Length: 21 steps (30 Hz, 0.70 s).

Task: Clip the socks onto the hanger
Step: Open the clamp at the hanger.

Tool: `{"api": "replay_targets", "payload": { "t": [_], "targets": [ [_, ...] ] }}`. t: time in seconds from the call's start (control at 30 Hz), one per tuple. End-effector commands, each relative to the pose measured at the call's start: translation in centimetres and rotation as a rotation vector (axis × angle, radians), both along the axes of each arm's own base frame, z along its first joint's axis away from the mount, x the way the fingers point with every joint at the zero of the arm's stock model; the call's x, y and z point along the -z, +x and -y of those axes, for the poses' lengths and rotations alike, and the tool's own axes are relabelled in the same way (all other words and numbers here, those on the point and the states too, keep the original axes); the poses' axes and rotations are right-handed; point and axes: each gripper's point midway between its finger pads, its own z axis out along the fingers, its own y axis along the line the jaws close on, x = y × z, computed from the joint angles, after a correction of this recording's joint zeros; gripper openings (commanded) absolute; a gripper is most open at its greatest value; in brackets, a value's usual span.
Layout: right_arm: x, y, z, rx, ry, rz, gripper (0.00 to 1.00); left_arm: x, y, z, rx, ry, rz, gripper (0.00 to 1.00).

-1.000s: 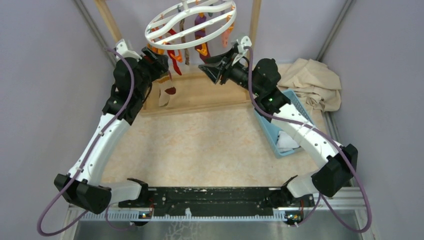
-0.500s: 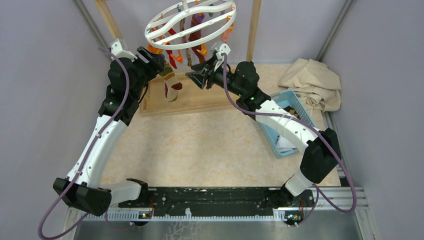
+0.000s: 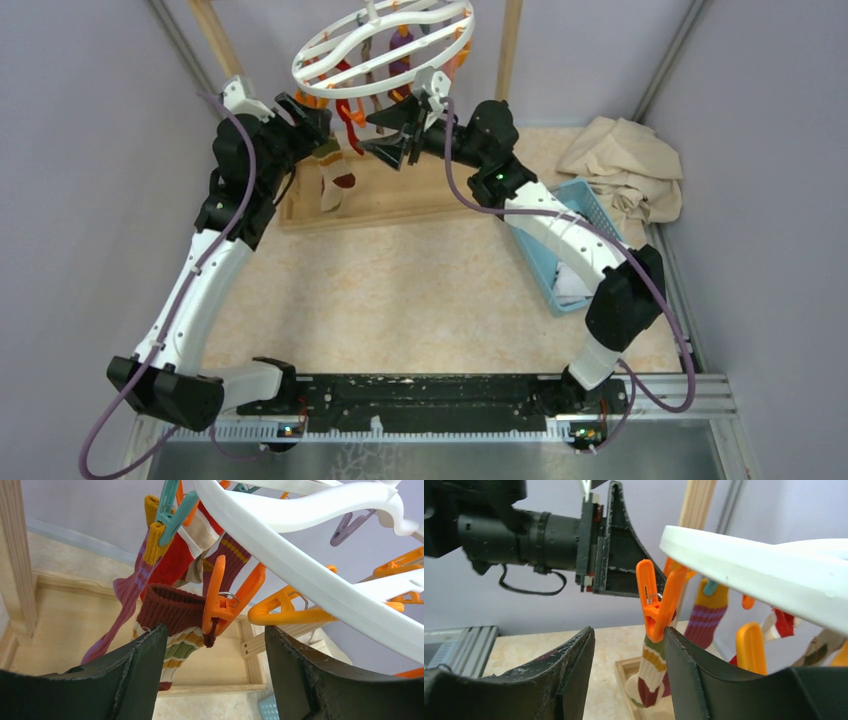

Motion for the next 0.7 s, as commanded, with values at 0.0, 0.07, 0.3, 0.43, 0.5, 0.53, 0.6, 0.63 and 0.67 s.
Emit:
{"api": "replay_targets", "payload": {
  "t": [0.0, 0.07, 0.3, 0.43, 0.5, 0.53, 0.6, 0.63, 0.67],
  "targets": [
    [-1.8, -2.3, 0.8, -0.191, 0.001, 0.116, 0.54, -1.7, -0.1, -0.3, 0.015, 0.013, 0.036, 0.77],
    [-1.9, -2.7, 1.4, -0.238, 0.016, 0.121, 0.54, -1.8, -0.1, -0.3, 0.020, 0.012, 0.037, 0.77],
    [-1.7, -1.3, 1.5, -0.270, 0.028, 0.102, 0.53, -1.8, -0.1, -0.3, 0.030, 0.008, 0.035, 0.77],
    [-1.9, -0.4, 0.9, -0.271, 0.036, 0.103, 0.52, -2.0, -0.2, -0.4, 0.034, 0.008, 0.037, 0.77],
    [-1.8, 0.5, 0.6, -0.247, 0.041, 0.098, 0.52, -2.0, -0.3, -0.4, 0.034, 0.010, 0.035, 0.77],
    [-1.9, 0.8, 0.5, -0.234, 0.043, 0.099, 0.52, -2.0, -0.4, -0.5, 0.034, 0.012, 0.036, 0.77],
    [-2.0, 1.5, 0.4, -0.210, 0.049, 0.098, 0.52, -2.1, -0.5, -0.5, 0.033, 0.015, 0.037, 0.77],
    [-2.0, 1.9, 0.4, -0.196, 0.049, 0.092, 0.52, -2.2, -0.5, -0.6, 0.032, 0.017, 0.038, 0.77],
    [-2.0, 2.2, 0.4, -0.183, 0.050, 0.092, 0.52, -2.2, -0.5, -0.6, 0.031, 0.017, 0.038, 0.77]
  ]
}}
